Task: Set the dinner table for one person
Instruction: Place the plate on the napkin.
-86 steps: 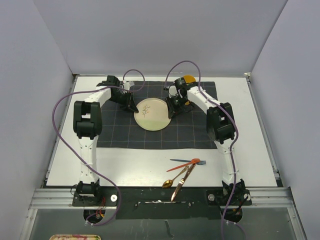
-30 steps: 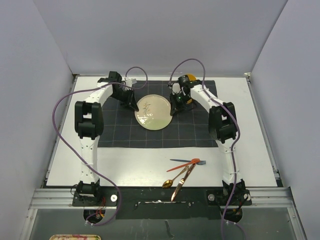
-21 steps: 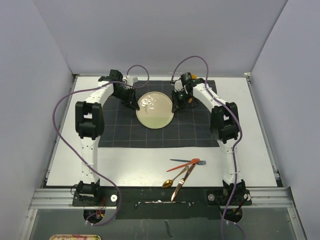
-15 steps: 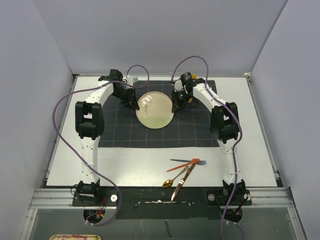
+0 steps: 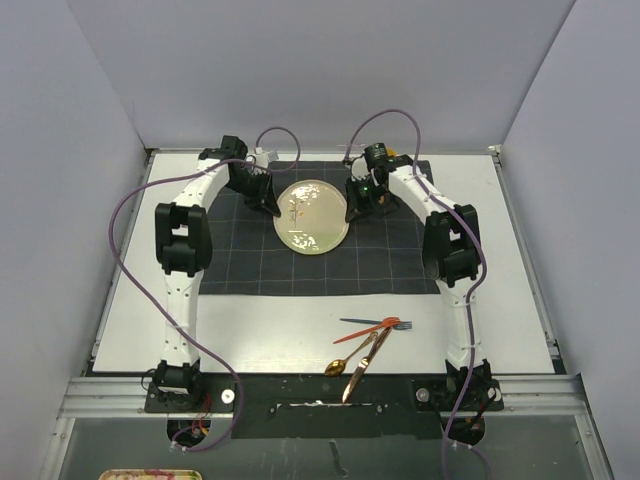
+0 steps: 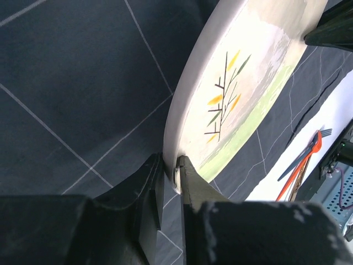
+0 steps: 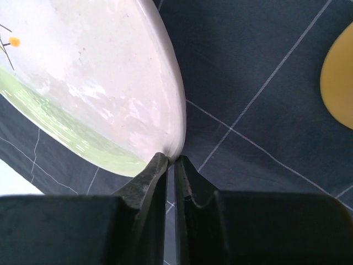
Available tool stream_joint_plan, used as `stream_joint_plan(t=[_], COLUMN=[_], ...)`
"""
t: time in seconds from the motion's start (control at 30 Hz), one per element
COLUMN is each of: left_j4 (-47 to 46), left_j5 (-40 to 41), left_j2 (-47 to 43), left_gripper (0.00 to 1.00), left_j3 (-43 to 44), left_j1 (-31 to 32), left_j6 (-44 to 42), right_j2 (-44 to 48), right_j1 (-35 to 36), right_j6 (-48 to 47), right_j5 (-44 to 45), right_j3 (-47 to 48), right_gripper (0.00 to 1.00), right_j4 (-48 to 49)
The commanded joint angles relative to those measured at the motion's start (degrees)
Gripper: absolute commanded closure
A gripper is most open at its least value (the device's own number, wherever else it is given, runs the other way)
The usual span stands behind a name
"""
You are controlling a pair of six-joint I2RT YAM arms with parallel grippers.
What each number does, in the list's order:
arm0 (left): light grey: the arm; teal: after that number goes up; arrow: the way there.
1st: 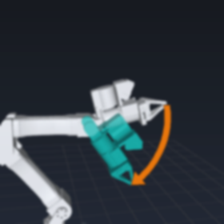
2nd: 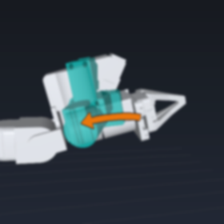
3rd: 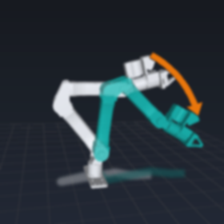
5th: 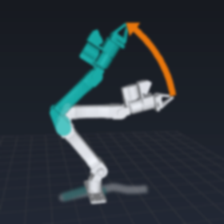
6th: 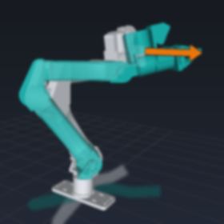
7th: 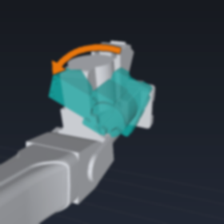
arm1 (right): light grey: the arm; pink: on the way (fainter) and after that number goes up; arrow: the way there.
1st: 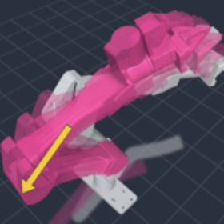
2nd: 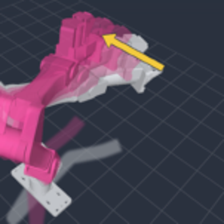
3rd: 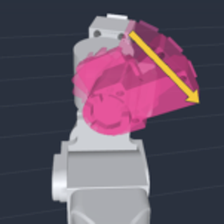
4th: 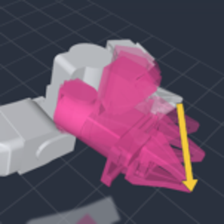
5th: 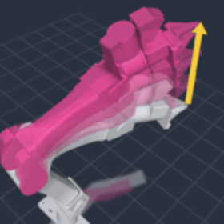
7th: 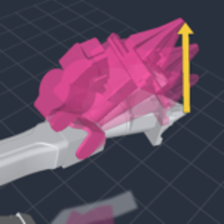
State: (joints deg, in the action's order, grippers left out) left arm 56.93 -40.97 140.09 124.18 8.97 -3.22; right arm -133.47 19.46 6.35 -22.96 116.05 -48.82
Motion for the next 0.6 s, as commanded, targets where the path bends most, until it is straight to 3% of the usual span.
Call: stream_joint_plan(t=[0.0,0.57], left_j4=[0.6,0.6], left_j5=[-3.0,-1.5], left_j2=[2.4,3.8], left_gripper=[1.00,1.00], left_j3=[6.8,7.1], left_j1=[0.8,0.1], left_j6=[-0.6,-2.0], right_j2=[6.6,5.3], right_j1=[0.2,-0.4], right_j6=[-0.2,-0.2], right_j5=[-2.9,-2.6], right_j3=[1.3,0.3], right_gripper=[1.00,1.00], right_j4=[2.9,4.1])
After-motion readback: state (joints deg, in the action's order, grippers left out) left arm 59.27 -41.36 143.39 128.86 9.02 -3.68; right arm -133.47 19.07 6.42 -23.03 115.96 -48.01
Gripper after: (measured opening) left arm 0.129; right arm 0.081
